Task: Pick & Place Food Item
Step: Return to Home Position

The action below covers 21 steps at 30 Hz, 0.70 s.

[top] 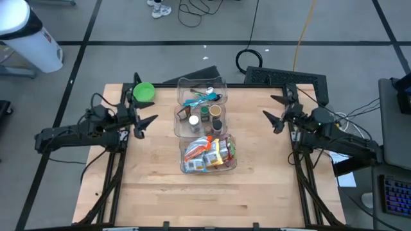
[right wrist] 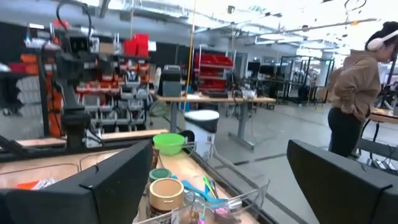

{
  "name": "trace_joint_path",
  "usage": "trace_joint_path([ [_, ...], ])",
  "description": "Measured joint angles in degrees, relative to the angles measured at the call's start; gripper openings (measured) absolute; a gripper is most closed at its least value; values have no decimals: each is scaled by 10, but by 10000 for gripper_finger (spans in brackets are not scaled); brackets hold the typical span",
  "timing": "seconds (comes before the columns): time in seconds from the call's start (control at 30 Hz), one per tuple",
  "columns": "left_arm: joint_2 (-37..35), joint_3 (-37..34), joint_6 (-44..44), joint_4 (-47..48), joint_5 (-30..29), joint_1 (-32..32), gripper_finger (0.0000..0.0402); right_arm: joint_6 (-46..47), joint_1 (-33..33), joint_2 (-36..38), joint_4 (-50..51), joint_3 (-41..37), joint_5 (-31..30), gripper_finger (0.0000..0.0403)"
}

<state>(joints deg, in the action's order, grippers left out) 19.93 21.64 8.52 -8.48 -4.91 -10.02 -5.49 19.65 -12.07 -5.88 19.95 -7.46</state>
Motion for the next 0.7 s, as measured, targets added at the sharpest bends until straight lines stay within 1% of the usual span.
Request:
trace_joint_path([
  [0.13, -30, -46, -2, -35, 0, 0, 263, 10, 1, 56, -12, -42, 0, 363],
  [0.3, -54, -100, -16, -89, 0, 0, 259, 40, 1, 100, -49, -99, 2, 363],
  [0.47, -63, -138, -27, -139, -1, 0, 249, 48, 1, 112, -101, -147, 2, 363],
  [0.6, -62, -150, -31, -143, -1, 0, 251, 46, 1, 113, -130, -164, 2, 363],
  [0.7, -62, -156, -33, -142, -1, 0, 255, 46, 1, 112, -123, -167, 2, 363],
])
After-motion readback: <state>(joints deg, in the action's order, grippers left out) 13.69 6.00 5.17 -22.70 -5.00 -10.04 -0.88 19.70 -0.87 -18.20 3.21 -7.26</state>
